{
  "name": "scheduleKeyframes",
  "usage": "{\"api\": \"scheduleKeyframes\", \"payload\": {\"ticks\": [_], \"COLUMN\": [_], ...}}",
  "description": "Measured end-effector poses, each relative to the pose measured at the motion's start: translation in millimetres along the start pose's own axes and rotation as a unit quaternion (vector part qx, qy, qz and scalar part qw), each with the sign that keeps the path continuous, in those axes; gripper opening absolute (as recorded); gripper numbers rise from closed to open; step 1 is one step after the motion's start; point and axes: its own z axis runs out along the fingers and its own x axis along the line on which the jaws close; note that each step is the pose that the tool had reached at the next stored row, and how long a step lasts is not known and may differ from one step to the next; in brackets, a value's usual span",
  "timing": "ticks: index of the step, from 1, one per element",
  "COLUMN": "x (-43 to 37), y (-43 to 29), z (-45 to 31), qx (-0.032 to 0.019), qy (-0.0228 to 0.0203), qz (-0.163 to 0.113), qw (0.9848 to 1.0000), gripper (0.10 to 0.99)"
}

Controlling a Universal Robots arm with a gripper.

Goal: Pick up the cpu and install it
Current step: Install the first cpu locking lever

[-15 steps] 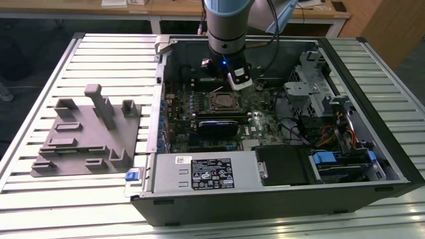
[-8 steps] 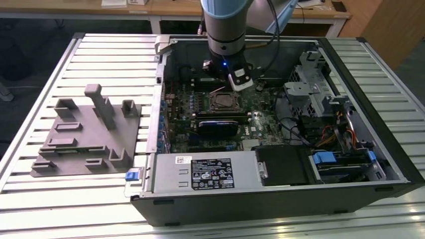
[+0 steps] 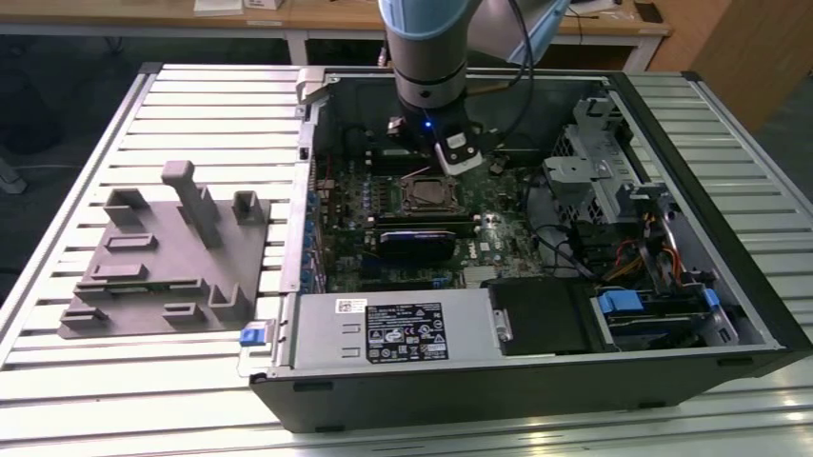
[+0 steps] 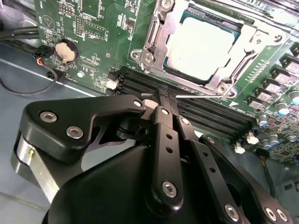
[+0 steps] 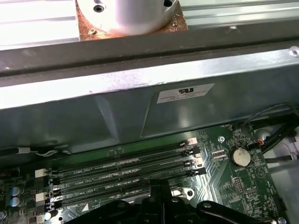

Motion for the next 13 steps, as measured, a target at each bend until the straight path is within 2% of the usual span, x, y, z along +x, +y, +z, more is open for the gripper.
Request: {"api": "scheduleKeyframes", "payload": {"ticks": [13], "x": [2.5], "y": [2.5], "z": [5.5], "qx": [0.0092], "qy": [-0.0113], "qz": [0.02], "qw": [0.9997], "gripper": [0.106]}}
